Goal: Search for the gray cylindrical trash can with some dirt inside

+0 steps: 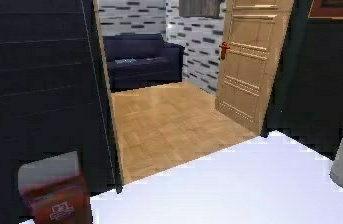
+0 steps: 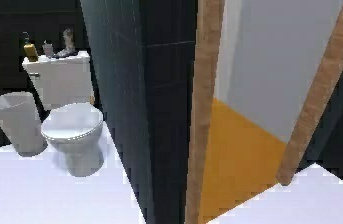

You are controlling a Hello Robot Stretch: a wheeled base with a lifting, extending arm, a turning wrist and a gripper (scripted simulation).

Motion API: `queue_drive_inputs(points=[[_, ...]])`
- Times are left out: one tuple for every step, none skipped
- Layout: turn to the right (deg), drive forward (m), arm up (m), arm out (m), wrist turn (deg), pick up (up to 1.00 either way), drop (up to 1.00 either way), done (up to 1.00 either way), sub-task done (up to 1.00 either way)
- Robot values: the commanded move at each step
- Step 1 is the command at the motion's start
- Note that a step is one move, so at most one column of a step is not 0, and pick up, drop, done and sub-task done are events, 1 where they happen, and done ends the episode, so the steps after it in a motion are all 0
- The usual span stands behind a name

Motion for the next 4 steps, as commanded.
queue_drive_inputs(points=[[30.0, 0.00, 0.00, 0.00, 0.0, 0.00, 0.00, 0.00, 0.00], [0.0, 1.00, 0.00, 0.00, 0.0, 0.00, 0.00, 0.00, 0.00], [18.0, 0.00, 0.00, 0.00, 0.0, 0.00, 0.00, 0.00, 0.00], [0.0, 0.15, 0.00, 0.00, 0.0, 0.00, 0.00, 0.00, 0.00]])
